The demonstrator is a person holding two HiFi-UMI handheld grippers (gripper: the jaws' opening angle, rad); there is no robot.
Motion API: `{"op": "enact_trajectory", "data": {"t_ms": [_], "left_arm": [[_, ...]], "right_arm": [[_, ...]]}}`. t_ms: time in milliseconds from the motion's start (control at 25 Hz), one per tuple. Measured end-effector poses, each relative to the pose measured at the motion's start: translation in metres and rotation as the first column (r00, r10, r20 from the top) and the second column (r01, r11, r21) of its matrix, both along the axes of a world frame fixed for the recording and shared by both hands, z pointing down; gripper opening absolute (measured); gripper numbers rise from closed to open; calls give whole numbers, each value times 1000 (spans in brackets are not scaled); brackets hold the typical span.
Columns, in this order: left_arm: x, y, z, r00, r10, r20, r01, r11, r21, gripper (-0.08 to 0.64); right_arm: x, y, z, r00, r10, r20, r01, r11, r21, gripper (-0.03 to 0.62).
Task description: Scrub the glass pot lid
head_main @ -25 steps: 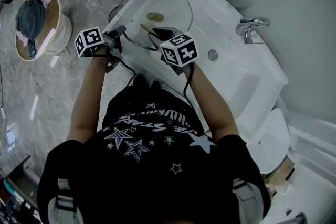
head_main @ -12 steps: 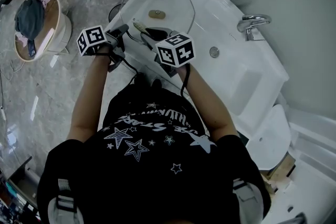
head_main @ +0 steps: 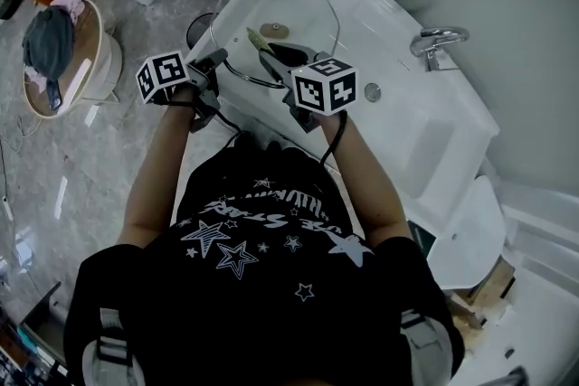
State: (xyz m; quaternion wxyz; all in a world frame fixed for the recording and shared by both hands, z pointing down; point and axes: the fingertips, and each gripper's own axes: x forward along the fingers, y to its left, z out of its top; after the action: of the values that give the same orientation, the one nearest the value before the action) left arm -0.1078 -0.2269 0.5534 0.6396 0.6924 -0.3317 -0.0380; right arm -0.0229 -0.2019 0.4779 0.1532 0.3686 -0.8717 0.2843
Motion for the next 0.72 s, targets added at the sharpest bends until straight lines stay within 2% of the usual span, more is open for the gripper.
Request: {"op": "enact_trajectory", "data": {"t_ms": [360, 600, 720], "left_arm": [[3, 0, -4, 998, 55, 32, -57, 997, 56, 66], [4, 5, -8, 998, 48, 36, -51, 996, 76, 105], [0, 6, -11, 999, 18, 42, -22, 996, 88, 122]], "right_arm": [[13, -11, -5, 997, 68, 24, -68, 997, 21, 72], [15, -8, -14, 998, 48, 44, -49, 998, 29, 72], [17, -9, -19, 998, 35, 56, -37, 999, 35, 72]]}}
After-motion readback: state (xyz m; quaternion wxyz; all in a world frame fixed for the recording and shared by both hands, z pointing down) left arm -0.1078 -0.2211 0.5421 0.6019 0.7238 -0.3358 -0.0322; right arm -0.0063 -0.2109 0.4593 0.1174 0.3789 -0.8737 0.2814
